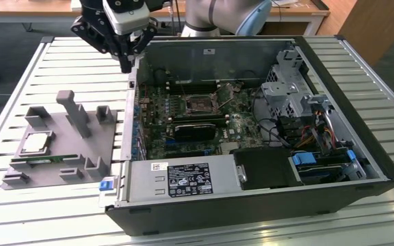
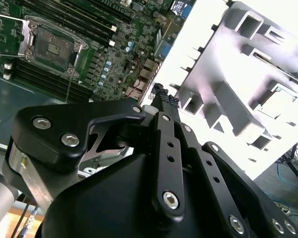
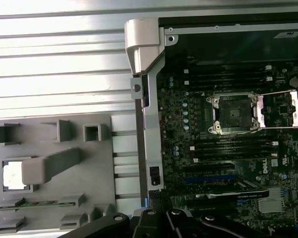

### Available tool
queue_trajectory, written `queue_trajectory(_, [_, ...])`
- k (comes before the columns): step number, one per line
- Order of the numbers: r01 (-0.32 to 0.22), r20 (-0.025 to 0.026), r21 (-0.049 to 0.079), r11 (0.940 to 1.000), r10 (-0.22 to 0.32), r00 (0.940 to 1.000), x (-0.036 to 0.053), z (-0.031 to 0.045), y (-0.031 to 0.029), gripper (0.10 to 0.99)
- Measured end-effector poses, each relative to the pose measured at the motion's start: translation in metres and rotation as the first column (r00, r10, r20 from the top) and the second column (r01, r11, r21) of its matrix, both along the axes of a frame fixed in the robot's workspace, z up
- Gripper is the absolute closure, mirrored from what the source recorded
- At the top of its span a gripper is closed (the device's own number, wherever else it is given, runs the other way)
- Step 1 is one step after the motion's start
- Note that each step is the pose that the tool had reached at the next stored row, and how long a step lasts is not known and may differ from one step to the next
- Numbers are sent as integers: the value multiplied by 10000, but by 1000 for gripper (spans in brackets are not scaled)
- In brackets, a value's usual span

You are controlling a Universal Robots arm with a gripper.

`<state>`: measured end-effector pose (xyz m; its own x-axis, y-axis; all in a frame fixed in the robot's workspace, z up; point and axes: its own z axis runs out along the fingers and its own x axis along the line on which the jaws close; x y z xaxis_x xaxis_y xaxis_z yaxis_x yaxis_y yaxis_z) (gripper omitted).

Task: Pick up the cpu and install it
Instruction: 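Reach for the cpu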

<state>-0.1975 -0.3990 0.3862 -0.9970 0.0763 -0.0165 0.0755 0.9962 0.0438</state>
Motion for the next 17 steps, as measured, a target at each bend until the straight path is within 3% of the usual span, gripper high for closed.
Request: queue_trajectory(17, [0,-20,0,10000,0,10000,-159,-13,0,980])
